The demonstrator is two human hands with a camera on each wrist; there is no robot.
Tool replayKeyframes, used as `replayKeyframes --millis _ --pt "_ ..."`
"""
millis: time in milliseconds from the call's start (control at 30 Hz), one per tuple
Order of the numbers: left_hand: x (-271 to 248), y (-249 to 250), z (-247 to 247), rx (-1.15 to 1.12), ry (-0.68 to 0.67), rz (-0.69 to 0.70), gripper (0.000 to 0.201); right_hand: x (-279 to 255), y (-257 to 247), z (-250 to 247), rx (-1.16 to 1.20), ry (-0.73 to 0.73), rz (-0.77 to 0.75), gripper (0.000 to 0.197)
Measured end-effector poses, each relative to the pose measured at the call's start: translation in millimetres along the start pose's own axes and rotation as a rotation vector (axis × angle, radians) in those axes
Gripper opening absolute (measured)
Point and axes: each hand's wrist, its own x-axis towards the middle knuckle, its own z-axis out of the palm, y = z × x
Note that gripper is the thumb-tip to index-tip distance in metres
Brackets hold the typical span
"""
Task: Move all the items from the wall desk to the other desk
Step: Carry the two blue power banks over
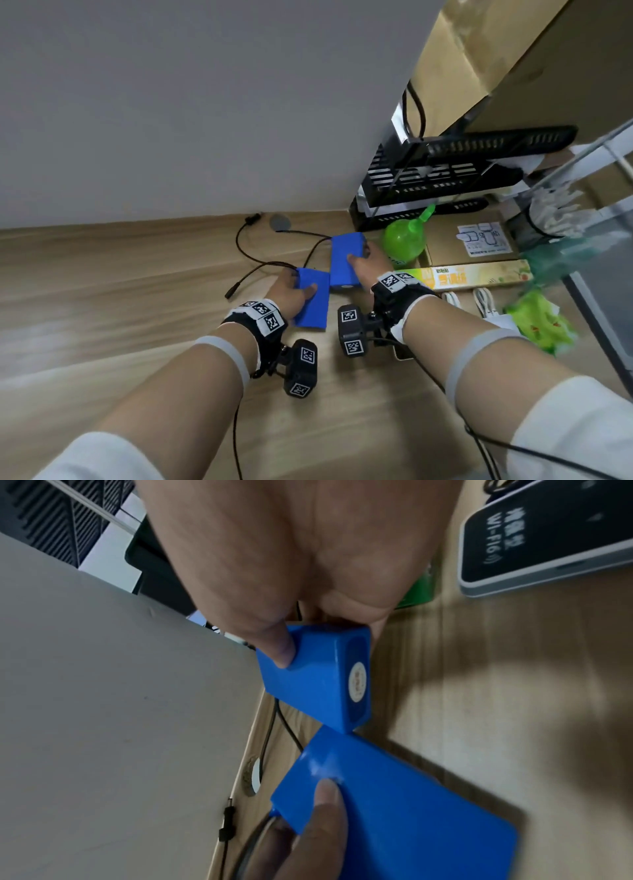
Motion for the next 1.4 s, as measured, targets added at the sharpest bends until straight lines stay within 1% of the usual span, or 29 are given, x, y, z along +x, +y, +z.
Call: replayKeyframes --millis 67,133,200,233,333,400,500,600,700,800,833,900,933,1000,1067,1167,1267,1333,1400 --pt "6 4 2 0.034 0.051 0.037 0.058 3 -4 -5 -0.025 -0.026 -0.033 0.041" --pt "11 12 4 0.0 0.097 0.056 0.051 6 -5 -8 -0.08 -0.056 -0.045 0.035" --pt "12 22 4 -0.013 0.152 0.061 0.052 7 -5 -8 -0.139 -0.086 -0.055 0.031" --pt "13 26 5 -0.002 0.172 0.071 0.052 10 -3 -6 -0.164 -0.089 -0.063 0.033" --pt "19 29 7 0.052 0.2 0.084 0.042 14 2 -5 -0.169 -0.078 -0.095 0.047" --pt "20 29 10 0.068 0.216 0.079 0.041 3 -7 -9 -0.121 -0.088 -0.094 0.045" --pt "19 31 15 0.079 0.206 0.083 0.04 -6 -14 -12 -0.088 -0.088 -0.131 0.037" --pt "14 35 20 0.094 0.157 0.101 0.043 -16 -16 -14 -0.074 -0.068 -0.158 0.031" --pt "7 41 21 0.159 0.125 0.107 0.044 -32 -22 -24 -0.051 -0.071 -0.156 0.033" --pt "-3 46 15 0.123 0.071 0.07 0.04 -43 -25 -28 -0.07 -0.101 -0.16 0.037" --pt "-11 47 11 0.11 0.068 0.058 0.042 -44 -26 -27 -0.088 -0.107 -0.164 0.04" --pt "-25 47 4 0.016 0.098 0.043 0.052 -44 -26 -21 -0.122 -0.14 -0.182 0.048" --pt "-34 46 -1 -0.044 0.114 0.035 0.05 -45 -25 -18 -0.12 -0.163 -0.199 0.048" --pt "-55 43 -12 -0.156 0.148 0.029 0.042 -48 -27 -9 -0.109 -0.2 -0.241 0.037" --pt "-86 39 -27 -0.236 0.19 0.029 0.036 -63 -36 0 -0.095 -0.237 -0.301 0.031" --pt "-140 28 -59 -0.338 0.3 0.033 0.03 -99 -54 17 -0.093 -0.314 -0.384 0.027" --pt "-197 18 -98 -0.452 0.439 0.054 0.017 -142 -78 37 -0.127 -0.394 -0.501 0.025" --pt "-235 11 -124 -0.523 0.545 0.098 0.016 -176 -98 51 -0.145 -0.463 -0.589 0.024" --pt "-274 2 -151 -0.565 0.645 0.156 0.018 -212 -122 67 -0.15 -0.538 -0.645 0.026"
